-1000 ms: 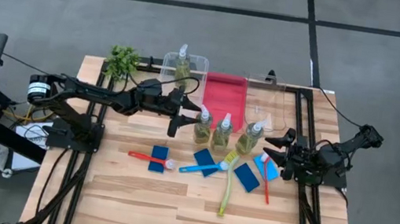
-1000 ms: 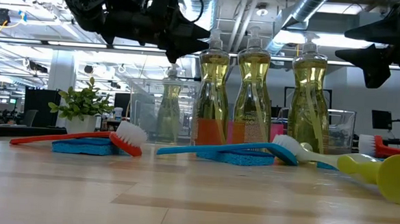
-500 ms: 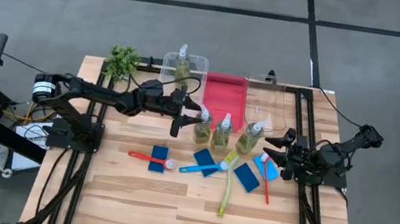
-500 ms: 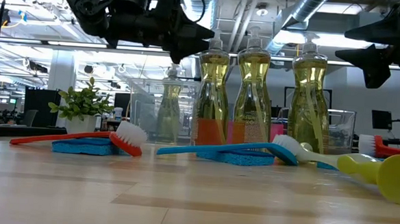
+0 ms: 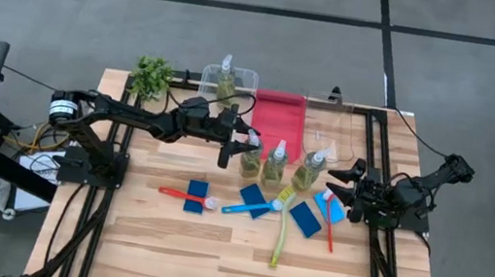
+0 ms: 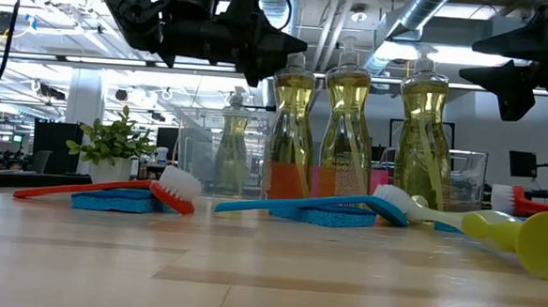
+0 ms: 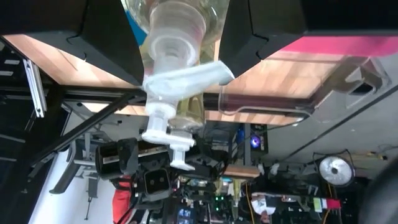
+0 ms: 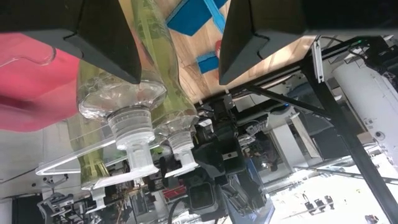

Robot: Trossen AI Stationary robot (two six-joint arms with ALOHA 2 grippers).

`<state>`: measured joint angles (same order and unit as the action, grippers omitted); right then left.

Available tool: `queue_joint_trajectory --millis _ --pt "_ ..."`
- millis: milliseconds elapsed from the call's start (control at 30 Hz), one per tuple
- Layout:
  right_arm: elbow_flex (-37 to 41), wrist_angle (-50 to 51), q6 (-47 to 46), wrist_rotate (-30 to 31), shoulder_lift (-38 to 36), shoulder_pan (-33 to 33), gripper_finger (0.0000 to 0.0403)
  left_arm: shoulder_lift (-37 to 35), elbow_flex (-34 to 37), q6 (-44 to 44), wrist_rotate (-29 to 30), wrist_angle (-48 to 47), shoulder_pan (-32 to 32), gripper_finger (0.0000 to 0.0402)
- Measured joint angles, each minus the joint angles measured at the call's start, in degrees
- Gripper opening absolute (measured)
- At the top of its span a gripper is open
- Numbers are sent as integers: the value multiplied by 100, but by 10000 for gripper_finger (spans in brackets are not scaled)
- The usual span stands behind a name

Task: Pick & Place Kitchen Sink Supplies
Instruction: Put the yellow dish soap into the transparent container

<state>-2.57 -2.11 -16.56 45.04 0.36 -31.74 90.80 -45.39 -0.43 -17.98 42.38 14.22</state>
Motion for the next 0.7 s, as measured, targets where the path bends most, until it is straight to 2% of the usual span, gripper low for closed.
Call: queue_joint_trajectory --millis 233,700 --pt "0 20 0 -1 0 -1 209 18 0 -2 1 10 0 206" --pt "0 31 0 -3 0 -1 209 18 10 -6 -2 -113 0 175"
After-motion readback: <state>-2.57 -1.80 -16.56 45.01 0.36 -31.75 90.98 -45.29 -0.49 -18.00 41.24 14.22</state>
